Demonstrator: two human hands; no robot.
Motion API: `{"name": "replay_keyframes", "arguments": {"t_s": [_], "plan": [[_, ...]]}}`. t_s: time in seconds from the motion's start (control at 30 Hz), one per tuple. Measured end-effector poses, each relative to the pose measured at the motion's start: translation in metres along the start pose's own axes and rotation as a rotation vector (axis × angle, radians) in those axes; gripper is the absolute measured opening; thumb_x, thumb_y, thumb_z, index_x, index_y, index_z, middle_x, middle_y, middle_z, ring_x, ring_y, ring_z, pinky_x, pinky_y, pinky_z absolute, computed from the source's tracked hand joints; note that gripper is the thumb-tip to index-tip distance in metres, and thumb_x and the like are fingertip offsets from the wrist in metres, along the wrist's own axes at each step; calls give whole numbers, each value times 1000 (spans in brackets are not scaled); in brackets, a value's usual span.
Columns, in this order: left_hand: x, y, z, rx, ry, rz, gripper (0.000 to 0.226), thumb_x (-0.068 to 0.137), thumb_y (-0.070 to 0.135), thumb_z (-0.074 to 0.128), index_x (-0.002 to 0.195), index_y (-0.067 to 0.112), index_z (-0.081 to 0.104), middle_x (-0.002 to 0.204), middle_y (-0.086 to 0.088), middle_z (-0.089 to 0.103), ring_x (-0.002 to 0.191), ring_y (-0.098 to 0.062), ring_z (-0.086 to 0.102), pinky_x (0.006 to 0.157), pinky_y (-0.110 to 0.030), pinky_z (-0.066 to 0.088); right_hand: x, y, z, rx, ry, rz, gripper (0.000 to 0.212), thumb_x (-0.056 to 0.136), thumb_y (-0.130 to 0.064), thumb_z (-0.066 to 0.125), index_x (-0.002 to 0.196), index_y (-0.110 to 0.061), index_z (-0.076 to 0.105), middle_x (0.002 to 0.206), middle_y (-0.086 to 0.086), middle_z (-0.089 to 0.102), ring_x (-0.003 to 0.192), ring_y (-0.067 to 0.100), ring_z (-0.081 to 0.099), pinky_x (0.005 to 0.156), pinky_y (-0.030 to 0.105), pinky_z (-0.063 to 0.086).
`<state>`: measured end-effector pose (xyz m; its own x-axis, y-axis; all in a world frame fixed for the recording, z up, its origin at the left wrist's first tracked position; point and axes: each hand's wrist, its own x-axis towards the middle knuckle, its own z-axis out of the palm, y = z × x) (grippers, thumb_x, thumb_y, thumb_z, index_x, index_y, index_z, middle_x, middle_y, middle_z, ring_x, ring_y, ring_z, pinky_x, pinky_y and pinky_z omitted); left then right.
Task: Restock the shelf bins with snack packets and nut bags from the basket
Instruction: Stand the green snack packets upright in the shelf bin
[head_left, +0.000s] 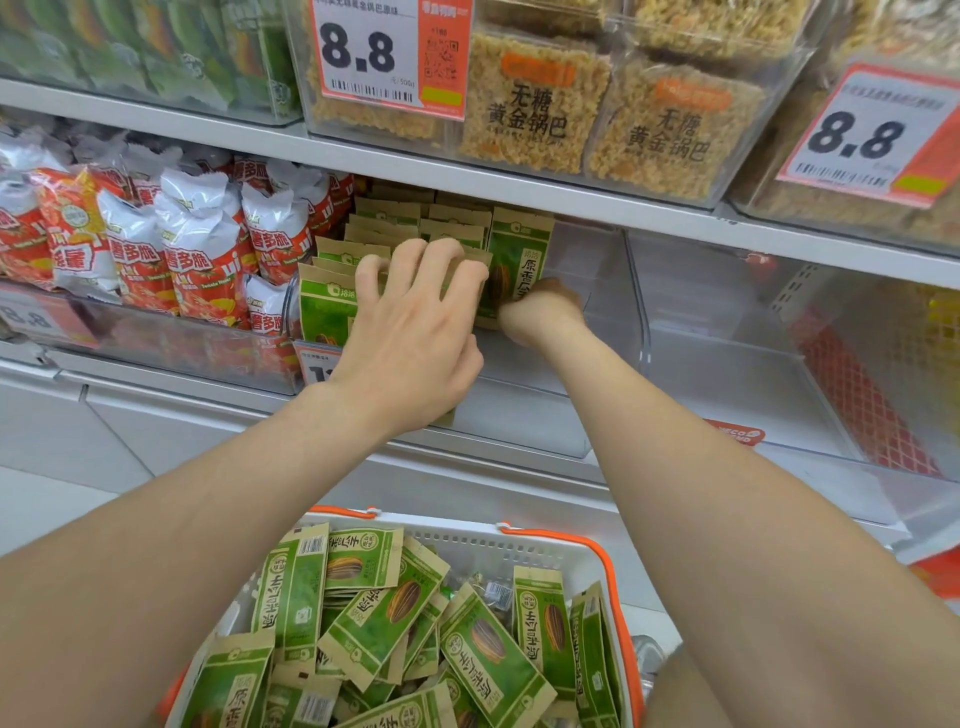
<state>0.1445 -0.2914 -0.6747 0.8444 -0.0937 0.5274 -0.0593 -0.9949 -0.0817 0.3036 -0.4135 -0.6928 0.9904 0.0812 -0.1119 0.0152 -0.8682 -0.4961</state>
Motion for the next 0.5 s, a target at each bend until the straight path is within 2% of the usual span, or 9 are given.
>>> {"name": "replay_keyframes", "arguments": {"t_s": [0.1,0.17,0.23,0.3,0.37,0.43,0.5], "plan": [[-4,1,-9,-3,83,43,44,84,24,56,127,15,56,132,-11,50,118,-36,46,92,-50,37,-31,-2,-7,-90,117,-195,27,95,-29,56,110,-7,60,101,10,62,90,30,61,72,33,50],[-6,2,-16,-5,133,112,30,84,17,55,114,14,56,115,-12,51,102,-34,47,81,-47,38,-55,-1,-13,-97,194,-350,14,94,-19,54,99,-7,58,96,12,59,85,34,58,73,38,53],[-11,3,-21,-79,114,166,13,88,16,54,101,14,51,97,-7,51,86,-30,49,70,-44,39,-76,2,-20,-179,239,-564,12,89,-10,51,95,-8,61,94,12,61,85,36,60,73,42,55],[-21,4,-24,-187,29,145,9,92,25,54,93,19,48,81,-2,55,71,-31,57,59,-39,40,-98,6,-28,-209,157,-772,17,82,-6,49,89,-15,62,91,8,64,84,34,61,72,42,55],[-33,7,-24,-160,-118,64,16,94,35,53,87,21,51,72,-1,57,67,-35,63,55,-35,41,-117,14,-31,-249,33,-913,17,76,-10,48,83,-20,60,84,4,67,80,31,63,68,39,53],[-46,11,-23,-65,-315,35,24,96,40,50,88,20,59,78,-5,60,77,-36,67,60,-35,43,-134,25,-25,-365,-71,-935,16,75,-14,49,77,-21,63,77,4,70,76,31,64,66,39,54],[-56,17,-21,-9,-475,73,25,96,41,50,99,21,65,89,-6,62,89,-36,68,64,-35,43,-146,39,-10,-482,-216,-863,19,77,-14,53,80,-18,72,79,8,72,79,33,66,67,41,56]]}}
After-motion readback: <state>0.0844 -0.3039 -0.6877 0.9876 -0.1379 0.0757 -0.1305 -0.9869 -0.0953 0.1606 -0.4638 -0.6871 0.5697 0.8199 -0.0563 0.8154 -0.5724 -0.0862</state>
